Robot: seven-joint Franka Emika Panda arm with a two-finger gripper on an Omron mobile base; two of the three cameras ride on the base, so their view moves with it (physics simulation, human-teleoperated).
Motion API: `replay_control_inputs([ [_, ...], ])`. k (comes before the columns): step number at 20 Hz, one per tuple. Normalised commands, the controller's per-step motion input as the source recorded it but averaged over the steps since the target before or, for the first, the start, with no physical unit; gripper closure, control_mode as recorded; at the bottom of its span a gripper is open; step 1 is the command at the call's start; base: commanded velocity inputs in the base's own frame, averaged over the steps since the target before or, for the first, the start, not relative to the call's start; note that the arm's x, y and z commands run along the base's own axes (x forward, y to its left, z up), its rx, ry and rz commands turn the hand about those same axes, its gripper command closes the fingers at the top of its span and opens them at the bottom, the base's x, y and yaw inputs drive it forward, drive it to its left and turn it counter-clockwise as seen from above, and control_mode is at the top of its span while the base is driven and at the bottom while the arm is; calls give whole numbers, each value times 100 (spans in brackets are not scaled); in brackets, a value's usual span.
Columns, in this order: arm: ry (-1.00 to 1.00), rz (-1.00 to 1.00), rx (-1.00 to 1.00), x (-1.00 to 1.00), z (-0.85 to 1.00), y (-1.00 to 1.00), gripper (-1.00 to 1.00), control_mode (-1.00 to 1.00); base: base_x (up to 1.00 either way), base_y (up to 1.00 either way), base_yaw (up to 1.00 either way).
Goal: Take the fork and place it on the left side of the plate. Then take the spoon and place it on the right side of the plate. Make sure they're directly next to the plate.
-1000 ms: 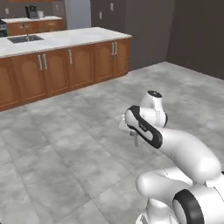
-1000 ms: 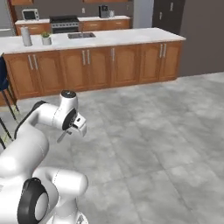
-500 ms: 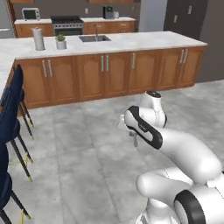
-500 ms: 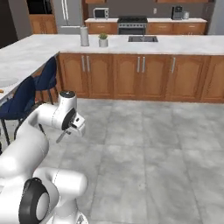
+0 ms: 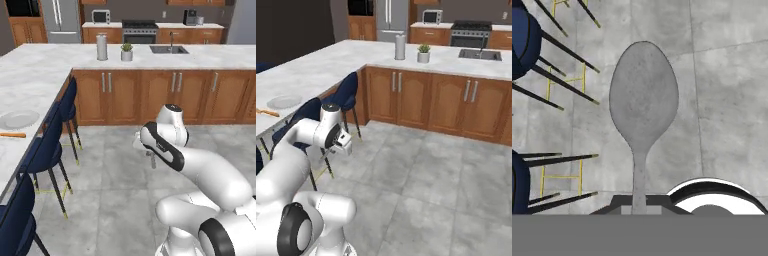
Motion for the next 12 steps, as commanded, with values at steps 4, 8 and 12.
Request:
replay_control_inputs([
  [4,0,0,0,0,0,0,100,100,100,-41,32],
  [8,0,0,0,0,0,0,100,100,100,-51,28],
  [12,0,0,0,0,0,0,100,100,100,-60,31],
])
